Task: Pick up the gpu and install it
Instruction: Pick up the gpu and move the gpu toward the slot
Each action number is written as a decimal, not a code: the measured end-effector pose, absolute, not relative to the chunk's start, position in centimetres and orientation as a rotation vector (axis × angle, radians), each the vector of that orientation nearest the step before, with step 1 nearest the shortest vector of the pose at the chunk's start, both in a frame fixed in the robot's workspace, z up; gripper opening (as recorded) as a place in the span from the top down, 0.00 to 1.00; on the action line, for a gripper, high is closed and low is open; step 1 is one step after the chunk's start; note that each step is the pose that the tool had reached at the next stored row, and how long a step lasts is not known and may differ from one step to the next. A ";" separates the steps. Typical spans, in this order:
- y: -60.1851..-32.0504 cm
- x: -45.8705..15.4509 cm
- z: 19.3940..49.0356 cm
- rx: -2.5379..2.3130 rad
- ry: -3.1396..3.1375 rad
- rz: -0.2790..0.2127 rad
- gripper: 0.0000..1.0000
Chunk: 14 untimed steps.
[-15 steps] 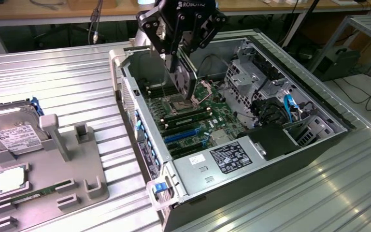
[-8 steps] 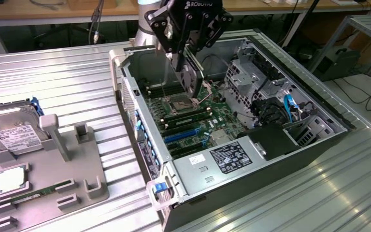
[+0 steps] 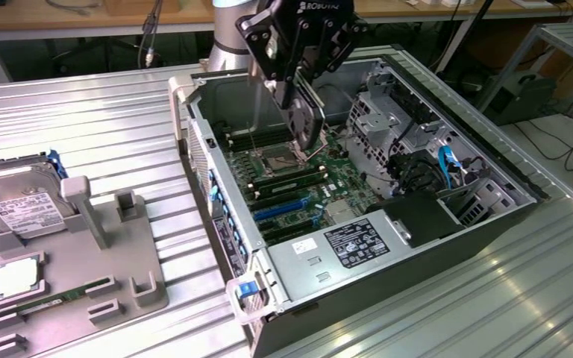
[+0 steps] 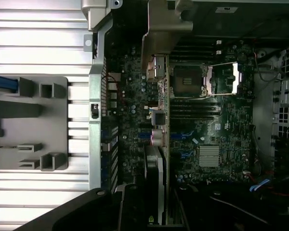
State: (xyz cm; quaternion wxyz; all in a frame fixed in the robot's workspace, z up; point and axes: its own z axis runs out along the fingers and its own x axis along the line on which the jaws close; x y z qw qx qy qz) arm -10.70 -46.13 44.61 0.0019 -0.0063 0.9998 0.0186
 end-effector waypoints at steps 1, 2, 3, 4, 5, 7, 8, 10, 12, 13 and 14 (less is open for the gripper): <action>-46.1 -10.5 44.6 -0.020 3.137 0.058 0.72; -46.1 -10.4 44.6 -0.020 3.137 0.058 0.72; -46.1 -10.2 44.6 -0.020 3.137 0.058 0.72; -46.1 -10.0 44.6 -0.020 3.137 0.058 0.72; -46.1 -9.9 44.6 -0.020 3.137 0.058 0.72; -46.1 -9.5 44.6 -0.020 3.137 0.058 0.72; -46.1 -9.3 44.6 -0.020 3.137 0.058 0.72; -46.1 -8.6 44.6 -0.020 3.137 0.058 0.72; -46.1 -8.3 44.6 -0.020 3.137 0.058 0.72; -46.1 -8.1 44.6 -0.020 3.137 0.058 0.72; -46.1 -7.9 44.6 -0.020 3.137 0.058 0.72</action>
